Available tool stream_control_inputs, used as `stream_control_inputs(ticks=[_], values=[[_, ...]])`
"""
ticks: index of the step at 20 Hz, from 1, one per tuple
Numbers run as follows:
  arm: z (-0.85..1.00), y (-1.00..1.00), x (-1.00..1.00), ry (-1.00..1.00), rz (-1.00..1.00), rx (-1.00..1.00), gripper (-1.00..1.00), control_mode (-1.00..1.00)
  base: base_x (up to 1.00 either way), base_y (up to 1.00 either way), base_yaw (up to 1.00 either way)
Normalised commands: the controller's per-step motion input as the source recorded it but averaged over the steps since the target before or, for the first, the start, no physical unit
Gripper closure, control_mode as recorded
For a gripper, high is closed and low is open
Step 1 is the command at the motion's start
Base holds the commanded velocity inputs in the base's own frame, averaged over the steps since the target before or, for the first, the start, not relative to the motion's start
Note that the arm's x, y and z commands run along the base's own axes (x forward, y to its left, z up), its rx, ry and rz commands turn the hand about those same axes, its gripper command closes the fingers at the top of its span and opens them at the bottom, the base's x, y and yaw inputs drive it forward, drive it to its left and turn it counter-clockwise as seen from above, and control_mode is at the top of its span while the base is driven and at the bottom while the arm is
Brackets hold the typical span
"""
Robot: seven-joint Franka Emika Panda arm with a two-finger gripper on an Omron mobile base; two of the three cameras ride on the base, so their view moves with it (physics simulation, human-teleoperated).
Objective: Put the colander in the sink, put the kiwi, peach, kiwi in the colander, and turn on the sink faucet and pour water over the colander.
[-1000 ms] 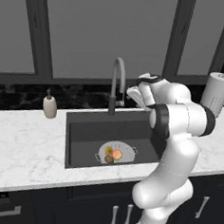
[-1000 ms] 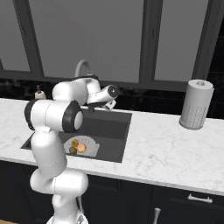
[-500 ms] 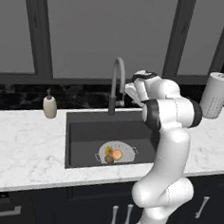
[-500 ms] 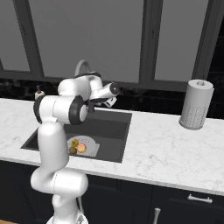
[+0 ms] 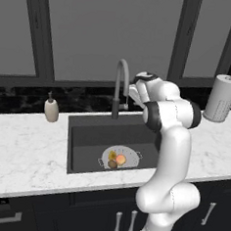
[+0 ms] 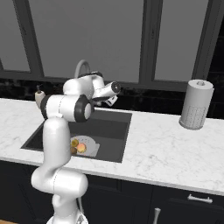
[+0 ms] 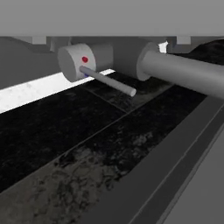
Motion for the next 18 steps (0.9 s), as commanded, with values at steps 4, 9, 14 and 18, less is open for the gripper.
stream_control_inputs(ticks=[4, 9, 14, 18], values=[[-0.24, 0.06, 0.29, 0.0, 0.0, 0.0, -1.0, -1.0, 0.0, 0.0, 0.0], [-0.2, 0.0, 0.32, 0.0, 0.0, 0.0, -1.0, -1.0, 0.0, 0.0, 0.0], [-0.25, 0.0, 0.31, 0.0, 0.0, 0.0, -1.0, -1.0, 0.0, 0.0, 0.0], [-0.21, 0.0, 0.3, 0.0, 0.0, 0.0, -1.0, -1.0, 0.0, 0.0, 0.0]])
